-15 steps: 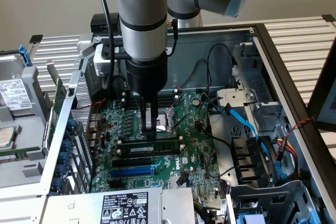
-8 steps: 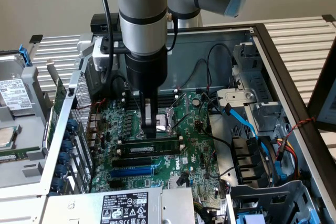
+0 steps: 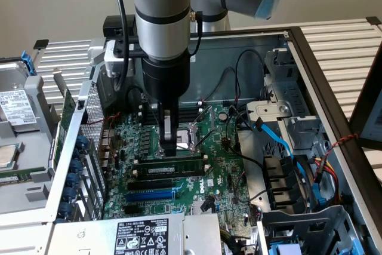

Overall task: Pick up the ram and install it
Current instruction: 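Press down the ram until it locks into place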

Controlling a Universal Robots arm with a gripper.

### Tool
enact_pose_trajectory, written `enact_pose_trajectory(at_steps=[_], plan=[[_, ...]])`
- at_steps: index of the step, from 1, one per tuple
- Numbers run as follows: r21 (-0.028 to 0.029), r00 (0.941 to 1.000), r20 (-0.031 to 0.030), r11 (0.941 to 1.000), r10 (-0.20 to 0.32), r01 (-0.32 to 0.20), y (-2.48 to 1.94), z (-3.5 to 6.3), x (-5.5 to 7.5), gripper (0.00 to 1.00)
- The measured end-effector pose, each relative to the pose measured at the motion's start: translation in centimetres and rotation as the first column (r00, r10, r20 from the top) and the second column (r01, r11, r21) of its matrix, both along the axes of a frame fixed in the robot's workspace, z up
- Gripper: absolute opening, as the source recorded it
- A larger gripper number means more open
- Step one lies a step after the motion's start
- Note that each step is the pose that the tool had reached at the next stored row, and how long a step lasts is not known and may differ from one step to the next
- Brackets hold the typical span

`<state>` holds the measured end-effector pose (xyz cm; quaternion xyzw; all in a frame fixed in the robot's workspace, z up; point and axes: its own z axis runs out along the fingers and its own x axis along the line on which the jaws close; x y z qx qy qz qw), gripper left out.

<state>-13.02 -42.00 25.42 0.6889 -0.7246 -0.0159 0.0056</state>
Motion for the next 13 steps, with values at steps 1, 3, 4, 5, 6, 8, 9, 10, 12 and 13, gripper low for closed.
enact_pose_trajectory(at_steps=[1,3,4,5,6,8,9,10,12,13], plan=[[-0.0004,1.0,-0.0047,1.0,0.0,0.0,0.03,0.01,-0.01,0.2],[-0.0033,1.0,-0.0073,1.0,0.0,0.0,0.28,0.0,-0.02,0.12],[-0.0045,1.0,-0.0073,1.0,0.0,0.0,0.45,-0.06,-0.03,0.12],[-0.0068,1.0,-0.0074,1.0,0.0,0.0,0.6,-0.16,-0.06,0.1],[-0.0098,1.0,-0.0072,1.0,0.0,0.0,0.71,-0.28,-0.09,0.1],[-0.0205,1.0,-0.0072,0.9998,0.0,0.0,0.79,-0.45,-0.16,0.1],[-0.0269,1.0,-0.0073,0.9996,0.0,0.0,0.81,-0.53,-0.19,0.1],[-0.0316,1.0,-0.0071,0.9995,0.0,0.0,0.82,-0.62,-0.2,0.1],[-0.0327,1.0,-0.0059,0.9995,0.0,0.0,0.82,-0.85,-0.2,0.1],[-0.0328,1.0,-0.0032,0.9995,0.0,0.0,0.82,-0.97,-0.22,0.1]])
